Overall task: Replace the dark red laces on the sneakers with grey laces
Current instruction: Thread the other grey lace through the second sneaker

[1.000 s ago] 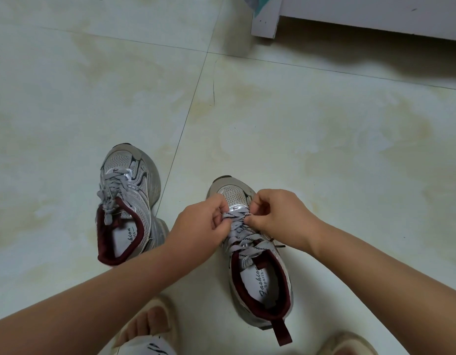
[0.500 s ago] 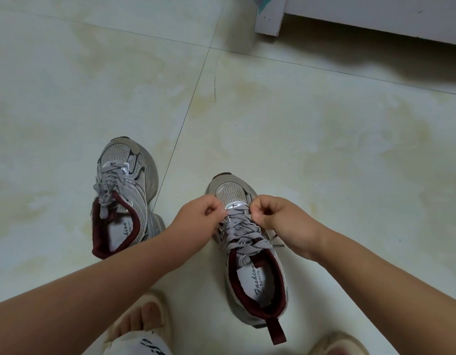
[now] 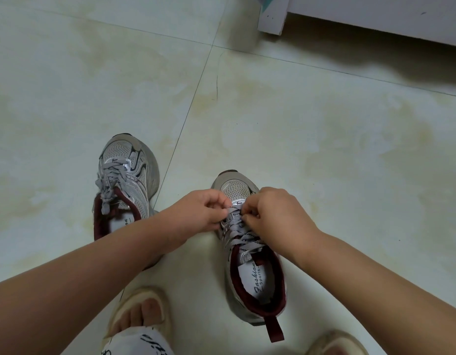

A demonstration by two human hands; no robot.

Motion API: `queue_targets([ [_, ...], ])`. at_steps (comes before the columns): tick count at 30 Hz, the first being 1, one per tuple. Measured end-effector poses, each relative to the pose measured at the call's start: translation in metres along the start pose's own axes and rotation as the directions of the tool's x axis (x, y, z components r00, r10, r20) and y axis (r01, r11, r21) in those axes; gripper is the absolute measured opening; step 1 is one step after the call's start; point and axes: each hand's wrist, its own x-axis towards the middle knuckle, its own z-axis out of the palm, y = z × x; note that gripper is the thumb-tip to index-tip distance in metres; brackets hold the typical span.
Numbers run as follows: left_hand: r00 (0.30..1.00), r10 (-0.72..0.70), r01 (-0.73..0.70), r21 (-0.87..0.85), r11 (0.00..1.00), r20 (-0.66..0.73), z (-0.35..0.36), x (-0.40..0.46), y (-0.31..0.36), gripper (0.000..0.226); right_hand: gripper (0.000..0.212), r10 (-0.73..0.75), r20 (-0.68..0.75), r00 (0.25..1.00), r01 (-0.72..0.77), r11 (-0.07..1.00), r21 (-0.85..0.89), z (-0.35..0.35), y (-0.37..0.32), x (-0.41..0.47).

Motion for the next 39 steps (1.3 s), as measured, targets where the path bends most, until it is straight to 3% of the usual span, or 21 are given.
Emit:
queue_targets([
  [6, 0.995, -0.004, 0.006, 0.019, 1.000, -0.099, 0.004, 0.003, -0.003, 0.021, 0.017, 0.006, 0.050, 0.999, -0.005, 1.000, -0.021, -0.006, -0.003, -0.001],
  [12, 0.991, -0.007, 0.011, 0.031, 0.999, -0.134, 0.007, 0.004, -0.005, 0.020, 0.010, 0.021, 0.088, 0.996, -0.007, 0.988, -0.153, 0.001, -0.005, 0.002],
  [14, 0.992, 0.000, 0.005, 0.039, 0.999, -0.129, 0.007, 0.004, -0.006, 0.021, 0.015, 0.055, 0.115, 0.992, -0.053, 0.998, -0.014, -0.001, 0.001, 0.001],
  [15, 0.993, 0.002, 0.003, 0.040, 0.999, -0.122, 0.006, 0.003, -0.006, 0.021, 0.023, 0.092, 0.159, 0.983, -0.115, 0.983, 0.142, -0.002, 0.006, 0.000],
  [18, 0.995, 0.000, 0.004, 0.042, 0.999, -0.097, 0.005, 0.003, -0.007, 0.021, 0.033, 0.108, 0.287, 0.952, -0.270, 0.738, 0.618, -0.007, 0.021, -0.009],
  [20, 0.997, 0.008, -0.004, 0.049, 0.999, -0.082, 0.004, 0.001, -0.007, 0.021, 0.035, 0.121, 0.310, 0.943, -0.308, 0.666, 0.680, -0.004, 0.026, -0.012],
  [24, 0.994, 0.076, -0.065, 0.139, 0.988, -0.078, 0.004, -0.006, -0.006, 0.015, 0.030, 0.153, 0.298, 0.942, -0.311, 0.733, 0.605, -0.004, 0.021, -0.006],
  [29, 0.947, 0.251, -0.165, 0.365, 0.916, -0.202, 0.010, -0.003, -0.011, 0.019, 0.028, 0.161, 0.176, 0.971, -0.224, 0.864, 0.450, -0.005, 0.013, -0.002],
  [33, 0.931, 0.269, -0.165, 0.376, 0.912, -0.245, 0.011, 0.000, -0.012, 0.021, 0.013, 0.097, 0.025, 0.995, -0.100, 0.982, 0.163, -0.002, 0.004, 0.000],
  [36, 0.941, 0.238, -0.159, 0.306, 0.939, -0.241, 0.010, -0.001, -0.014, 0.022, 0.021, 0.046, 0.037, 0.998, -0.044, 0.998, -0.043, 0.001, 0.000, 0.003],
  [39, 0.939, 0.256, -0.173, 0.326, 0.929, -0.231, 0.011, -0.002, -0.013, 0.022, 0.019, 0.036, 0.071, 0.997, -0.027, 0.991, -0.130, 0.003, -0.004, 0.006],
])
